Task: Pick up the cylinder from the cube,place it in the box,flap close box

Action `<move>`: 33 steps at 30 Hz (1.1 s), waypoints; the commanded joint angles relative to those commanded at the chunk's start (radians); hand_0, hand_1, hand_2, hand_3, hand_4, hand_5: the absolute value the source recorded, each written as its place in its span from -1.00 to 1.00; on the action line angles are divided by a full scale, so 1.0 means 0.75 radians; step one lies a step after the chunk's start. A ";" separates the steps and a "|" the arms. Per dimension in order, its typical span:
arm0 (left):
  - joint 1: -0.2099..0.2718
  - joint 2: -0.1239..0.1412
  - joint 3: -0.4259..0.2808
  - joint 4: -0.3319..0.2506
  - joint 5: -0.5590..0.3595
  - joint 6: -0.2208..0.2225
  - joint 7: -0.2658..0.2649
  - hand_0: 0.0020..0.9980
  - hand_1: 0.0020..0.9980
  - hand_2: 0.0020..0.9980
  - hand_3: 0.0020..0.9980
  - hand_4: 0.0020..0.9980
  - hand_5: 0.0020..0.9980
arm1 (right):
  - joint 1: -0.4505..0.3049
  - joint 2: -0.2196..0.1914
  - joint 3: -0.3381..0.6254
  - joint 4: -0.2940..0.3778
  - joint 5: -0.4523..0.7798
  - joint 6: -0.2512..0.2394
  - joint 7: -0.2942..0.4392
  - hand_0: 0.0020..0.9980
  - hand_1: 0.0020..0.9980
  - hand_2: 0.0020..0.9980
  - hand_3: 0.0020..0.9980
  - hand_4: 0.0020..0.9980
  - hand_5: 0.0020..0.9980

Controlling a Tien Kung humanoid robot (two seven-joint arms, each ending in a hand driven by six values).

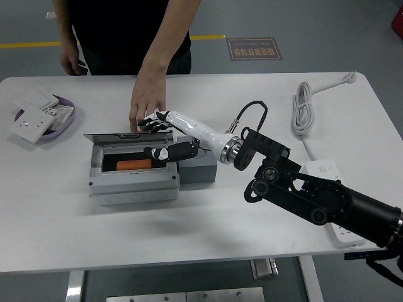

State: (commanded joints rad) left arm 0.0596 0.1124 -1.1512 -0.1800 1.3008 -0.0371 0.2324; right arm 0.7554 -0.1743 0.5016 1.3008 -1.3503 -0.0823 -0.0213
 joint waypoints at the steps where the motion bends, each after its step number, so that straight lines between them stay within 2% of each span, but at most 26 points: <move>1: 0.000 0.000 -0.001 0.000 0.001 0.000 0.000 0.20 0.17 0.18 0.17 0.28 -0.59 | 0.004 0.006 -0.007 0.000 -0.001 0.001 0.000 0.61 0.47 0.51 0.55 0.35 -0.47; 8: -0.001 0.000 -0.001 0.000 0.001 0.000 0.000 0.20 0.17 0.18 0.17 0.28 -0.59 | 0.013 0.034 -0.059 -0.001 -0.004 0.005 -0.003 0.61 0.47 0.51 0.54 0.33 -0.49; 15: 0.005 0.000 -0.006 0.000 0.007 0.000 0.003 0.20 0.17 0.18 0.17 0.28 -0.59 | 0.009 0.020 -0.081 0.034 -0.015 0.010 -0.012 0.61 0.47 0.51 0.54 0.33 -0.49; 21: 0.003 -0.001 -0.008 0.000 0.009 0.000 0.002 0.20 0.17 0.18 0.17 0.28 -0.59 | 0.001 0.008 -0.063 0.028 -0.024 0.012 -0.013 0.61 0.47 0.51 0.54 0.31 -0.51; 26: 0.006 -0.002 -0.010 0.000 0.009 0.000 0.003 0.20 0.17 0.18 0.17 0.28 -0.59 | -0.028 -0.022 0.032 0.033 -0.051 0.011 -0.013 0.60 0.47 0.51 0.54 0.31 -0.50; 33: 0.013 -0.006 -0.008 0.000 -0.005 0.003 0.004 0.20 0.17 0.18 0.17 0.28 -0.59 | -0.169 -0.097 0.247 0.073 -0.085 0.023 -0.010 0.60 0.47 0.51 0.54 0.31 -0.50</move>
State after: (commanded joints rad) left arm 0.0694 0.1082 -1.1569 -0.1800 1.2969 -0.0346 0.2354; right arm 0.6287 -0.2470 0.6872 1.3554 -1.4139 -0.0650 -0.0288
